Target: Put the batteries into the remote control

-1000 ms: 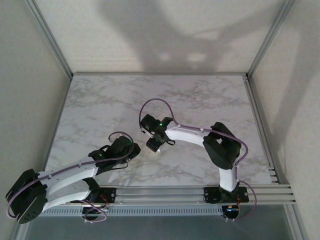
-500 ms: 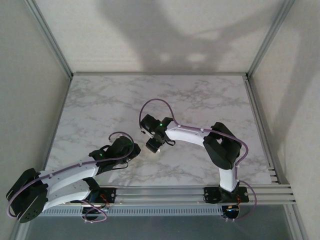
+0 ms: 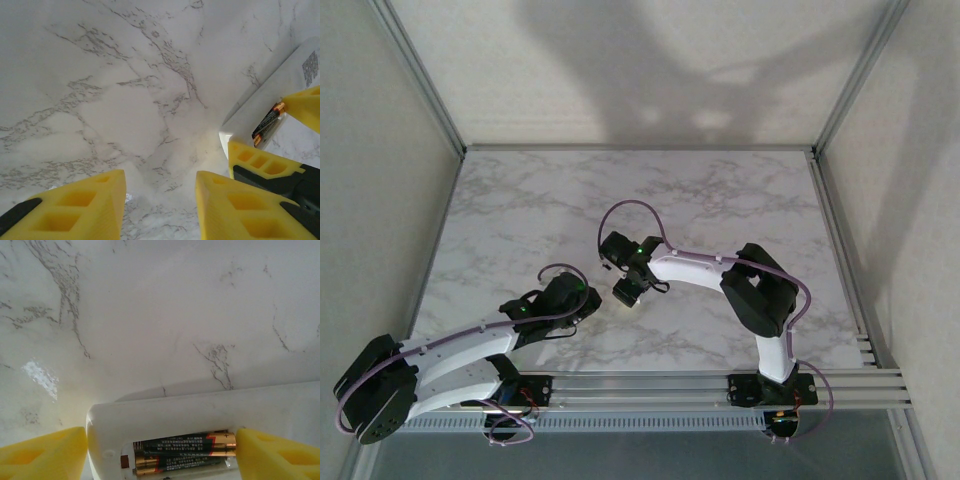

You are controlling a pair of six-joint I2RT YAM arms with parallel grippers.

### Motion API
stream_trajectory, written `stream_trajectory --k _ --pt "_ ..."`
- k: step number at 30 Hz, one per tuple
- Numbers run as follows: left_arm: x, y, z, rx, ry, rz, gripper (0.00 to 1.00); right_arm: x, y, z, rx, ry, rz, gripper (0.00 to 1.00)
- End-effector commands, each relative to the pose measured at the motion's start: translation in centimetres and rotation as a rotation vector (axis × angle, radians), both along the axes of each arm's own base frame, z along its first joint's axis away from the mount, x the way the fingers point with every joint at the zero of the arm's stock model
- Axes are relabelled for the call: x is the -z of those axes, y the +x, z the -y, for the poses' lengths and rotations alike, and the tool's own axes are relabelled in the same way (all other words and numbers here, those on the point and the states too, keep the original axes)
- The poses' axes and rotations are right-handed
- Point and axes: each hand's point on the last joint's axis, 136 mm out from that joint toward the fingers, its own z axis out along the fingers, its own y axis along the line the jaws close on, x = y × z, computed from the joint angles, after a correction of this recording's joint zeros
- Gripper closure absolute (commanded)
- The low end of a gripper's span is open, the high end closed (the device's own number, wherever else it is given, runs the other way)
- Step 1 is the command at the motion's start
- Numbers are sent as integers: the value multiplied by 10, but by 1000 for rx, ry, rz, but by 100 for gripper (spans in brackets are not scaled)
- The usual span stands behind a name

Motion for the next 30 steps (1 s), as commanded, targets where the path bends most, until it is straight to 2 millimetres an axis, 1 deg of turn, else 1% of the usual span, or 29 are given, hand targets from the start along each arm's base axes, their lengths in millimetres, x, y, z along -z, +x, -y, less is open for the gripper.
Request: stream_trajectory --k 1,10,16,24,28,30 --pt "0 0 2 2 0 -1 59 0 1 2 16 -17 15 23" --pt "-1 1 2 2 -2 2 59 -6 7 5 33 -22 55 19" --pt "0 1 3 2 -2 1 59 -10 8 7 38 -16 72 20" --pt "0 1 3 4 -2 0 59 -7 6 8 43 -17 63 21" --pt "1 1 3 3 0 0 59 -3 4 9 49 -23 49 24" --pt "0 1 3 4 0 1 59 -3 2 9 50 -18 42 31"
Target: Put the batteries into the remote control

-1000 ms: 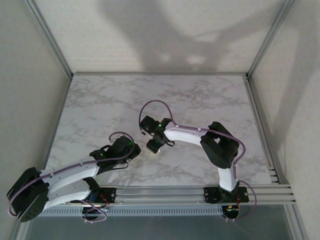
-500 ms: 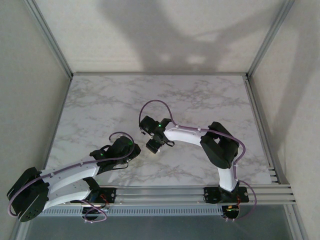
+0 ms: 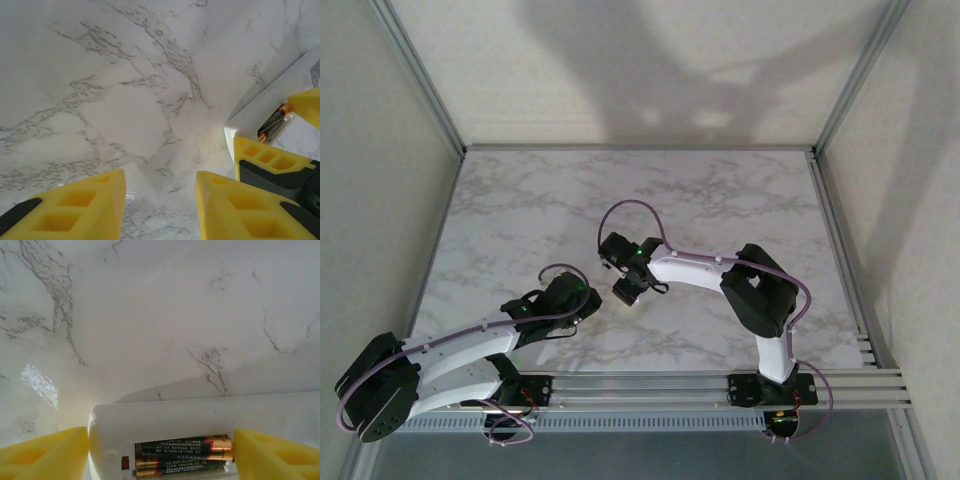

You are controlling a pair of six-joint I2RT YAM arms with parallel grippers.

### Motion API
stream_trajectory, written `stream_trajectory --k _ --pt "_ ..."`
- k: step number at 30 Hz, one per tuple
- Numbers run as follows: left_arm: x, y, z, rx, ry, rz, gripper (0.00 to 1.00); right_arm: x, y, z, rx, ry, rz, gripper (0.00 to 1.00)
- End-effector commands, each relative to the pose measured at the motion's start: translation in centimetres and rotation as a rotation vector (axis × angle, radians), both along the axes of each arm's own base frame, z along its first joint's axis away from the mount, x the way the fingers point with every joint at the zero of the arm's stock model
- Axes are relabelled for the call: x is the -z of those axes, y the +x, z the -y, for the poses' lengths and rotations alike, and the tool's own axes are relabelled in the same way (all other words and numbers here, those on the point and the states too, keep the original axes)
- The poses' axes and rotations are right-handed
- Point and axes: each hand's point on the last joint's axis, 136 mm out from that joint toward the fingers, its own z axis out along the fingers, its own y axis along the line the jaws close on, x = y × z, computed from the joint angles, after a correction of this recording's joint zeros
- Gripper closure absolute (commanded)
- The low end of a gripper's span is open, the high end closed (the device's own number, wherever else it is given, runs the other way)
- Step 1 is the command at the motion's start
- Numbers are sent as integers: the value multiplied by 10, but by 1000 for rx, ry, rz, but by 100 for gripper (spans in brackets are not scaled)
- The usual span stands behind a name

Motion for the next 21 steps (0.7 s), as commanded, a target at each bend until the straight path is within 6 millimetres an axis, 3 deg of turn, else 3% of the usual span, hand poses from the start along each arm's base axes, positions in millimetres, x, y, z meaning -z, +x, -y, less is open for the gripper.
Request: stream_trajectory --k 1,21 --pt "-2 1 3 3 -7 7 59 -3 0 9 25 -20 16 31" --pt "-2 1 4 9 -5 4 59 23 -18 8 118 60 -125 34"
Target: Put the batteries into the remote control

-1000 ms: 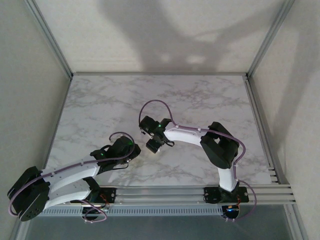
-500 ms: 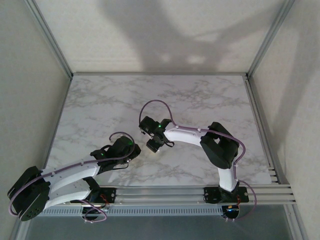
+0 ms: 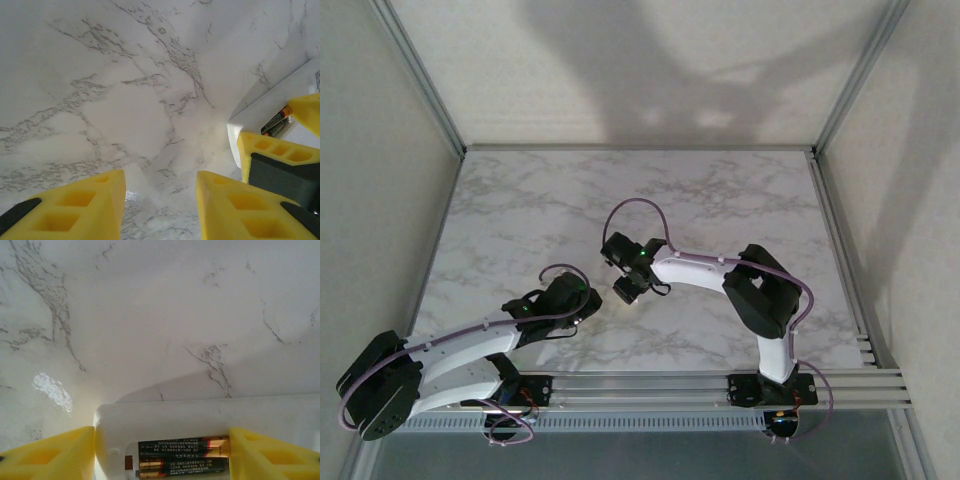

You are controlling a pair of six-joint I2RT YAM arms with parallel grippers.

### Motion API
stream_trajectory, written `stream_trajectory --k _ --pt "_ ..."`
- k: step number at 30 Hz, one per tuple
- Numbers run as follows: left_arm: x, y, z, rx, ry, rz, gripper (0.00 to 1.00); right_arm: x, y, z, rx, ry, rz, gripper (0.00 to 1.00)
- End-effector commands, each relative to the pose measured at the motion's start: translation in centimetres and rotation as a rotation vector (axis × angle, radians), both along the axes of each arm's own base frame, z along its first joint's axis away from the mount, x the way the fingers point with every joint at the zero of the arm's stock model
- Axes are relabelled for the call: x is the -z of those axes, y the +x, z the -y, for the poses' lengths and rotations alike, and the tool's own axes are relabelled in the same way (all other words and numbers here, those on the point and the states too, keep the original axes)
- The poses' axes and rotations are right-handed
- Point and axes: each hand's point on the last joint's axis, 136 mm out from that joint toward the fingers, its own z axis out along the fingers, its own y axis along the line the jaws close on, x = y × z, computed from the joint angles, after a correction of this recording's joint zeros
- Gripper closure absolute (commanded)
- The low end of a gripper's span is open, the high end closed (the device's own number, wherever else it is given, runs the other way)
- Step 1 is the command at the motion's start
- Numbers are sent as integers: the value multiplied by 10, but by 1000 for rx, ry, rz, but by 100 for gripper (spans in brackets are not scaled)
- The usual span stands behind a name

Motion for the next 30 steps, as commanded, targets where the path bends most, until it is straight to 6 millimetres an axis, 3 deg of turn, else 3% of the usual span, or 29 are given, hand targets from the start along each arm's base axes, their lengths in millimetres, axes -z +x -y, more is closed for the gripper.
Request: stream_trajectory --k 1,14,21,30 --pt "-4 1 3 6 -10 11 59 23 -18 10 37 2 -111 34" --pt "-5 -2 1 0 -20 15 59 44 -25 18 77 21 -197 31" --pt "-5 -2 0 0 -21 16 58 18 -7 22 87 -31 -48 26" --pt "-5 -1 2 7 -16 19 58 1 2 20 92 -70 47 22"
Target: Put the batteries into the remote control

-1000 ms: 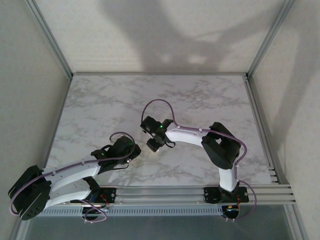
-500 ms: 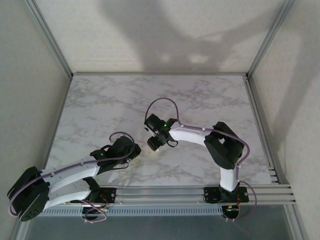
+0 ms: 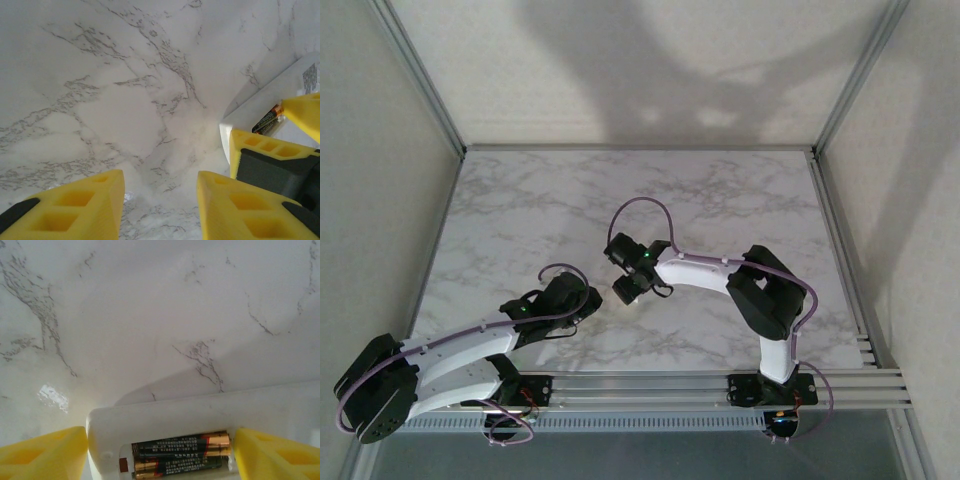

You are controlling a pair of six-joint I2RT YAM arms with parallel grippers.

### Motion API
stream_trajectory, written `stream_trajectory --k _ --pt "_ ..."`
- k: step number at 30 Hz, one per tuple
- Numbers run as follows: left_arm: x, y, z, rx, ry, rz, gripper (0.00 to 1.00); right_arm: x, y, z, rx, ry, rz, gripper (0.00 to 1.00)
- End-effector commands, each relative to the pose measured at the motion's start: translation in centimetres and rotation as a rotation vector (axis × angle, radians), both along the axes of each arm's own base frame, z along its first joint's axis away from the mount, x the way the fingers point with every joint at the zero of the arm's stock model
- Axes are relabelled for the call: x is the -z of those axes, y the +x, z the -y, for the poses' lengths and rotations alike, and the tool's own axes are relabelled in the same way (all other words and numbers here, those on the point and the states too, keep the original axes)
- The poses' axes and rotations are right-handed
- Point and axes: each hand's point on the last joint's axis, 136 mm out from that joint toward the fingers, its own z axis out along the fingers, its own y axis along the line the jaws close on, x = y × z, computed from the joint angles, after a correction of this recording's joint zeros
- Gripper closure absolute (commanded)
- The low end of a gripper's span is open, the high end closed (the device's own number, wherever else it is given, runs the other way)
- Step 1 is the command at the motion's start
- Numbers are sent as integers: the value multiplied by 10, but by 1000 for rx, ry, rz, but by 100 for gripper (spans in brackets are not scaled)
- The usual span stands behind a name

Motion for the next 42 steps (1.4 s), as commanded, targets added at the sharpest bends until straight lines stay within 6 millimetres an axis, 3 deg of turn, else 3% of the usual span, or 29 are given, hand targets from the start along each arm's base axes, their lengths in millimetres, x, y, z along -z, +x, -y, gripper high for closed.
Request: stream_trajectory --k 1,11,19,42 --pt "1 -2 1 7 -1 3 57 1 0 15 26 -97 30 22" --pt "2 -1 2 15 2 1 57 -8 1 10 24 -104 80 24" --pt "1 -2 1 14 1 3 57 -3 -1 6 8 -99 69 27" --pt "1 -5 -2 3 -4 3 57 11 -2 7 -50 -128 42 24"
